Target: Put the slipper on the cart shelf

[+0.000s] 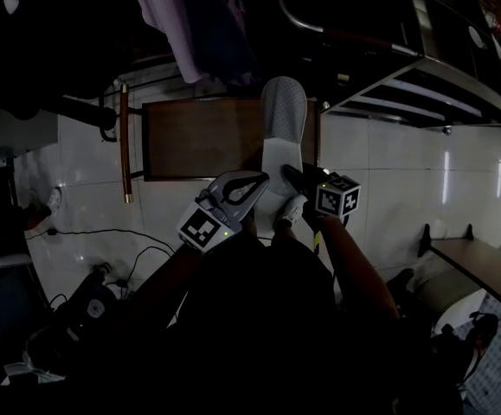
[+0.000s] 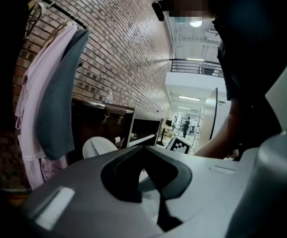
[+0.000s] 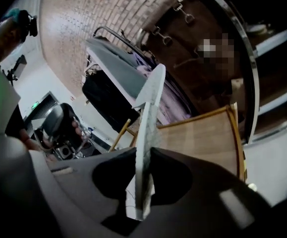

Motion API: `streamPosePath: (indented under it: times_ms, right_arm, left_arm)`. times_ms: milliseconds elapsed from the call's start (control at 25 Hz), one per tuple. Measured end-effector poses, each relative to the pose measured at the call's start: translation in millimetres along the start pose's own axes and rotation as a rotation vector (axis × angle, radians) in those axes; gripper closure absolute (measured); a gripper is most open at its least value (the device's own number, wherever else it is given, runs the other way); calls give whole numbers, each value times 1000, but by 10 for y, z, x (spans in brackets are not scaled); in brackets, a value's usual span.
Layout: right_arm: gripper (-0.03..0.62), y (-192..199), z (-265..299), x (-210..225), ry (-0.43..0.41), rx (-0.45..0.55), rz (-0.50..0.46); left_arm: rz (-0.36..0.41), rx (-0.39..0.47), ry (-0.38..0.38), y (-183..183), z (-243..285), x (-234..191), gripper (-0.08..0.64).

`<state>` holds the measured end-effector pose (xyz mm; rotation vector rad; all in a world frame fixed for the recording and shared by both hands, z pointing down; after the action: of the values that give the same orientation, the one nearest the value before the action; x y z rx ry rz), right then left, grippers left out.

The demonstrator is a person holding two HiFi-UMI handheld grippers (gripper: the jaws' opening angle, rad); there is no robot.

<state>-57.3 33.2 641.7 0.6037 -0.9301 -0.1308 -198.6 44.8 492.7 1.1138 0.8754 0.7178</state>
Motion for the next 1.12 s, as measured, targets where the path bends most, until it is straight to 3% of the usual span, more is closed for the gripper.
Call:
streamPosePath:
  times_ms: [560, 1120]
  right_arm:
    - [526, -955, -988, -1173, -22, 345, -426]
    - [526, -1281, -1516, -1642, -5, 486, -588]
  left_arm:
    - [55, 80, -35, -508, -59, 293, 560]
    - [86, 145, -16, -879, 68, 504, 560]
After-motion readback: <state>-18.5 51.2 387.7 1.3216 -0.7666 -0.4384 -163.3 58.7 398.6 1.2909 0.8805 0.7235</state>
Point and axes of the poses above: the fingertips, and each gripper's own axes: z forward along the fingers, x to its right, y out of its underside, the point moved 5 cm from there along -z, backward along the fingers
